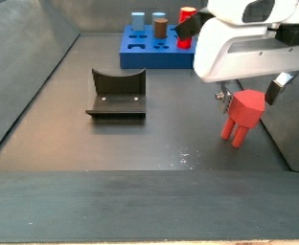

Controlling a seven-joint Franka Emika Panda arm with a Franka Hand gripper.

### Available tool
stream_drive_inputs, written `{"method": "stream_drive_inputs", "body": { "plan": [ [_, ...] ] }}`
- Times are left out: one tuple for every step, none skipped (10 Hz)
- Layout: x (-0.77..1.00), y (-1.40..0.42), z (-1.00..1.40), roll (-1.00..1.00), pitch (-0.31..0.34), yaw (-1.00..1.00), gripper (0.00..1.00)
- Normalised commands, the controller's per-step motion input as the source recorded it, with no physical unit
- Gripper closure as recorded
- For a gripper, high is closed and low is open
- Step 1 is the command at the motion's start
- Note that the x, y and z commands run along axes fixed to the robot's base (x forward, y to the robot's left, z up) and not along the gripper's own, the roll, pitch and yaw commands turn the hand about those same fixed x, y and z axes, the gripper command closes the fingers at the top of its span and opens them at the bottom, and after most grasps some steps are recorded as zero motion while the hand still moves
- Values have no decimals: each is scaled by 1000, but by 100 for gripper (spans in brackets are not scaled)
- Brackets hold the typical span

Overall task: Pick up the 3 prong object. Move up. Move to above the board. Insert the 3 prong object.
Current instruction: Pick up the 3 prong object.

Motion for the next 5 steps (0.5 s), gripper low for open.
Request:
{"method": "stream_drive_inputs", "body": {
  "plan": [
    [0, 80, -194, 30, 0, 143, 0],
    [0, 31, -109, 101, 0, 329, 0],
    [0, 0, -51, 100, 0, 329, 0],
    [0, 0, -40, 19, 0, 160, 0],
    [-129, 0, 0, 0, -6, -40, 0]
  ]
}}
